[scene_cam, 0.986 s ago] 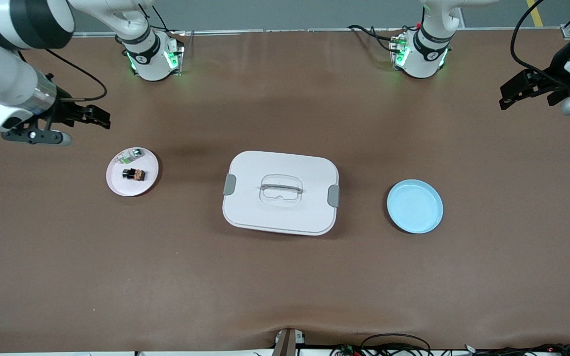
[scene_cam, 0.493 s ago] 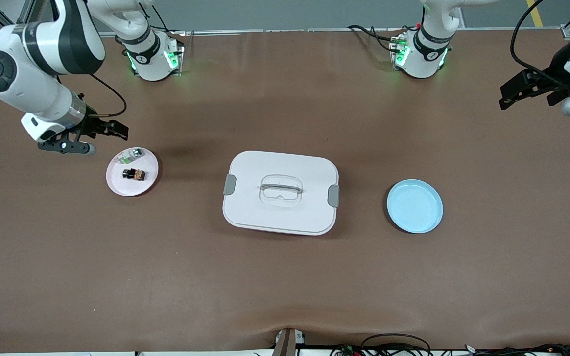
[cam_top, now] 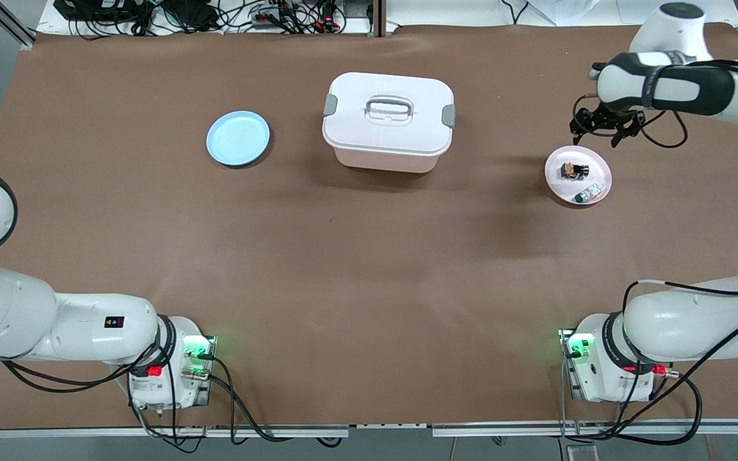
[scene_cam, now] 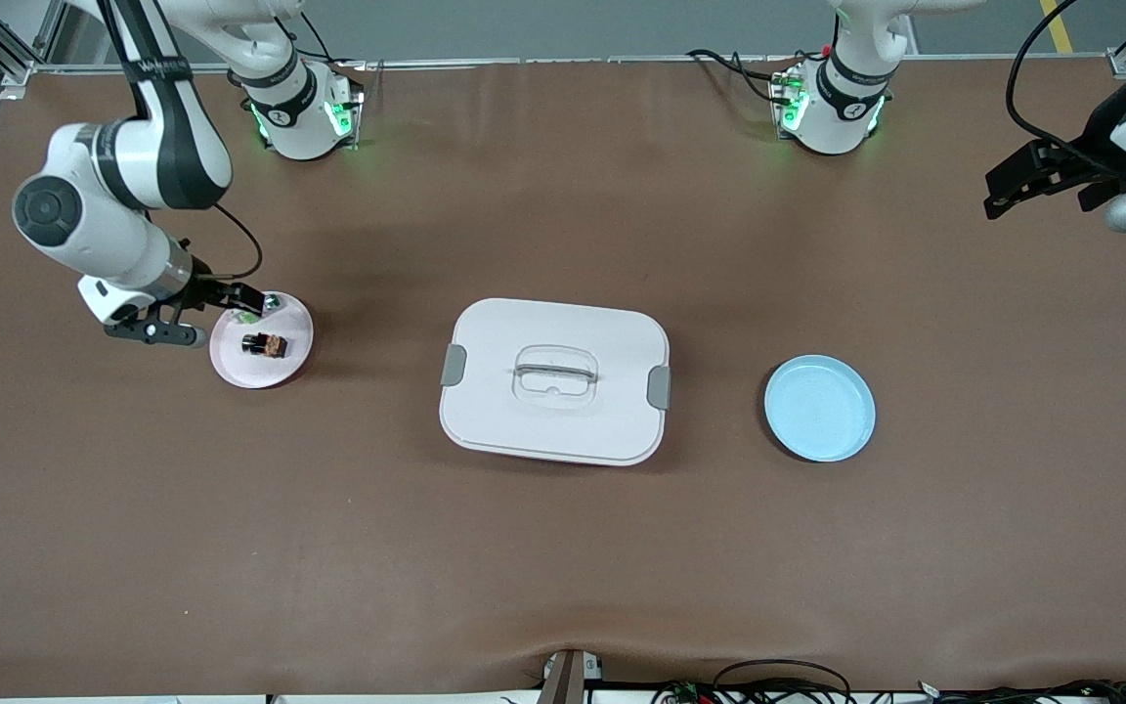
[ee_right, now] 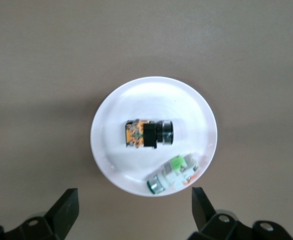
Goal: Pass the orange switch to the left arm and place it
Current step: 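Reach the right gripper down over the orange switch on the white plate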
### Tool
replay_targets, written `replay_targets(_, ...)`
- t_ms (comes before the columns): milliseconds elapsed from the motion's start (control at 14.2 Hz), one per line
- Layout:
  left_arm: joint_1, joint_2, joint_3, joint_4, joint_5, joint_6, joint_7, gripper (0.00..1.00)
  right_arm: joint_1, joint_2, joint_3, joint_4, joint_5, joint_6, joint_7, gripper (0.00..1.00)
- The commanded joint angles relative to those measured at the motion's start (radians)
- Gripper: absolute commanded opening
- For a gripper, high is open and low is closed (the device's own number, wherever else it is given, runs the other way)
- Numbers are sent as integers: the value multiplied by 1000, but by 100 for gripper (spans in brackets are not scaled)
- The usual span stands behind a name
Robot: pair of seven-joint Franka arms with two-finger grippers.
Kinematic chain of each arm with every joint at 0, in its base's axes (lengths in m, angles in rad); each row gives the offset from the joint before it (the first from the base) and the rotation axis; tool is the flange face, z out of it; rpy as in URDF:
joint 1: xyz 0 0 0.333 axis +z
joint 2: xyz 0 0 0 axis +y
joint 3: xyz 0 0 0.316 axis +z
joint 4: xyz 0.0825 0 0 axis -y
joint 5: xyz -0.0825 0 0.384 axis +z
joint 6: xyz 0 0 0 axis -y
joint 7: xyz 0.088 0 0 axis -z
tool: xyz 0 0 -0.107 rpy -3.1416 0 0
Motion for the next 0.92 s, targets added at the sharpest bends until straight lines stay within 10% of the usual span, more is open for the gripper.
replay_targets(0, 2, 2, -3, 0, -4, 12, -9, 100, -12, 63, 4, 12, -22, 47, -8, 100)
replay_targets(845, 8, 19, -2, 0, -4, 38, -9, 100, -49, 243, 4, 40, -69, 133, -8, 100)
